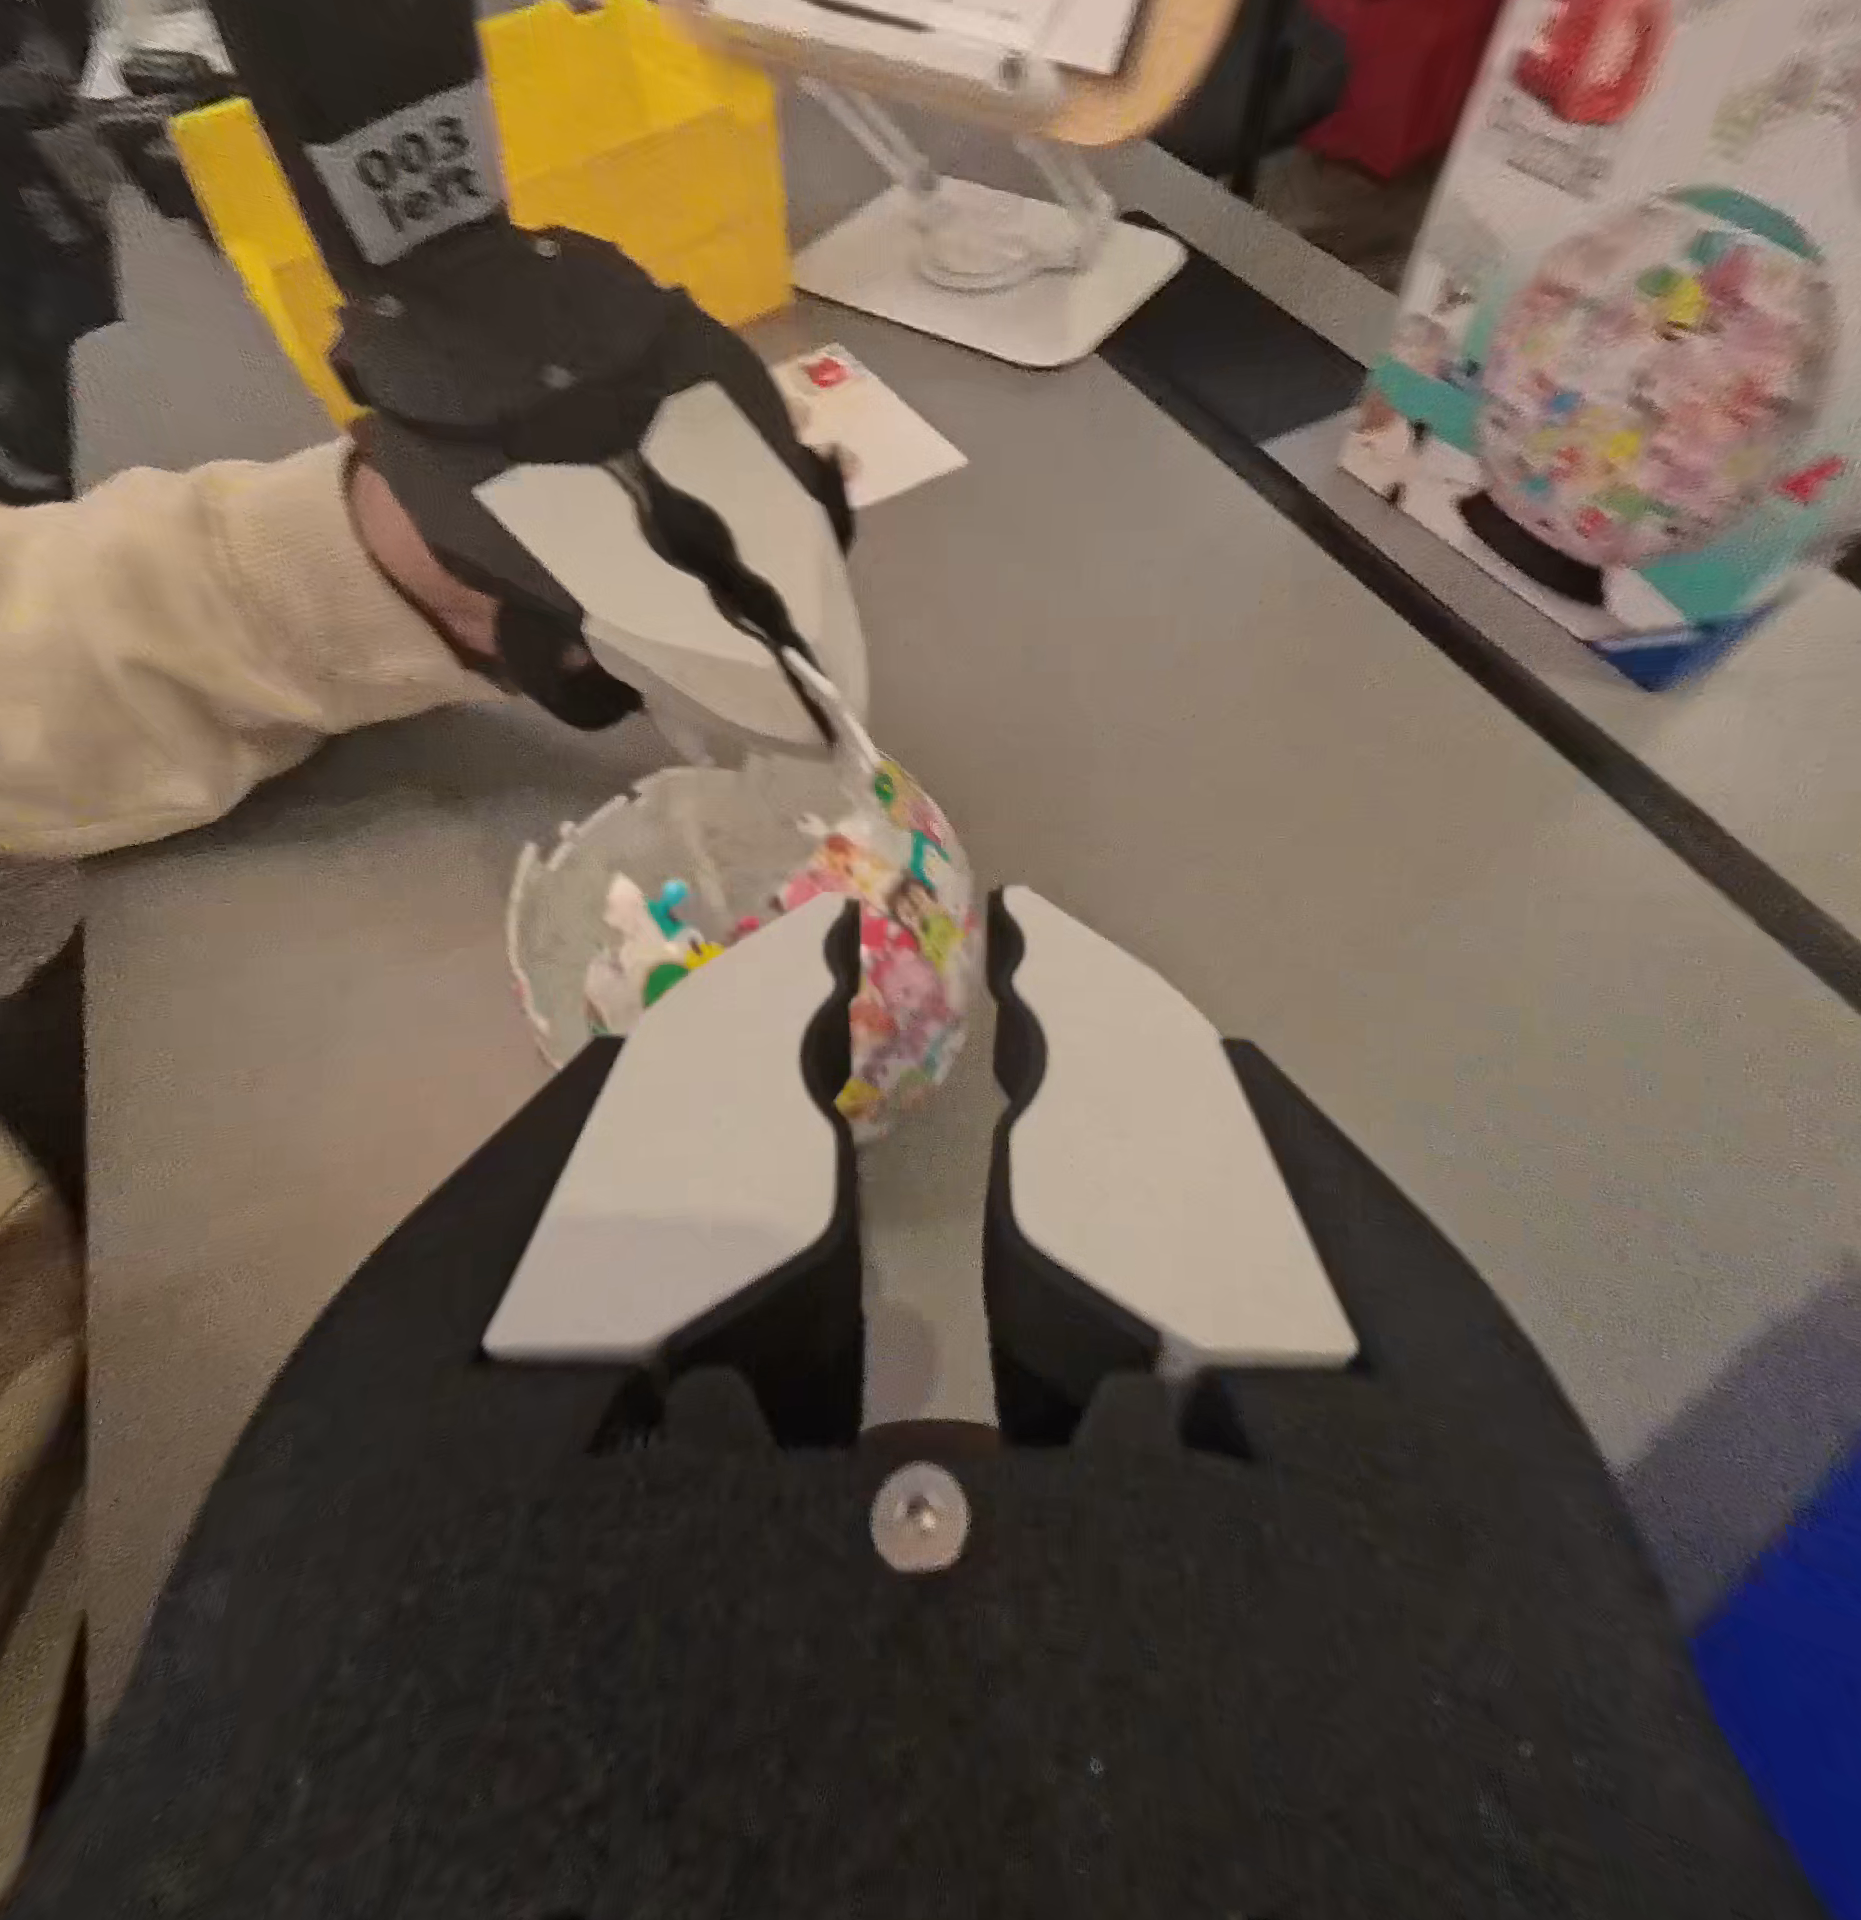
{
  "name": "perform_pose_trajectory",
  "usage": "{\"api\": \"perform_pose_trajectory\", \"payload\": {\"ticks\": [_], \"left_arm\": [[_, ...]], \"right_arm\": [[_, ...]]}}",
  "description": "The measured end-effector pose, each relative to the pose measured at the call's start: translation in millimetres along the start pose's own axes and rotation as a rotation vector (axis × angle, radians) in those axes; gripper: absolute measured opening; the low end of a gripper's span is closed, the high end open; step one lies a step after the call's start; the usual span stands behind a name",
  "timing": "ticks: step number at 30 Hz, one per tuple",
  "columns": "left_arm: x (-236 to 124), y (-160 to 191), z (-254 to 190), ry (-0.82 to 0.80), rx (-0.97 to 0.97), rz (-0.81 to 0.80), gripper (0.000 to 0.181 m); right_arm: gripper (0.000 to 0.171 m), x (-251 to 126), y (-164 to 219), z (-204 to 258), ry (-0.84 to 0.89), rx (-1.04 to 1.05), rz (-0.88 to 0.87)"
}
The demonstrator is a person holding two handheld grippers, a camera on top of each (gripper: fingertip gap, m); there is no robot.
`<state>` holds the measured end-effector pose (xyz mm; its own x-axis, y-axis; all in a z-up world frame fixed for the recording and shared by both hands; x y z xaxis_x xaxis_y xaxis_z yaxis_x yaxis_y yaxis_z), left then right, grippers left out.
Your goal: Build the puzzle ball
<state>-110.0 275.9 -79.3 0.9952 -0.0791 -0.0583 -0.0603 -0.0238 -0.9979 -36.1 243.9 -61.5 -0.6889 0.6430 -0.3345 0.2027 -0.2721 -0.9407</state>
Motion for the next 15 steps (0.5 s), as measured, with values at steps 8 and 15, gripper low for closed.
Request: {"api": "perform_pose_trajectory", "payload": {"ticks": [8,15], "left_arm": [[-5,-1,3,-0.021,0.001,-0.015,0.003],[-22,5,11,-0.056,0.004,-0.025,0.028]], "right_arm": [[0.002,49,-6,11,-0.161,-0.04,-0.01],[0.002,30,-11,8,-0.26,0.257,-0.131]]}}
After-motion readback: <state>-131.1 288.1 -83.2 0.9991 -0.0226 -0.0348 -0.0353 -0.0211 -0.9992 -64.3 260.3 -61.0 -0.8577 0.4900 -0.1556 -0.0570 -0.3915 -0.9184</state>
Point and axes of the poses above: each gripper's, where its closed fingertips meet, x out along the fingers, y out of its underside, z = x × y across the jaws, the point moved 2 cm from there along -x, back along the fingers, and after that the axes turned 10 degrees about -z, right-handed, at the moved point
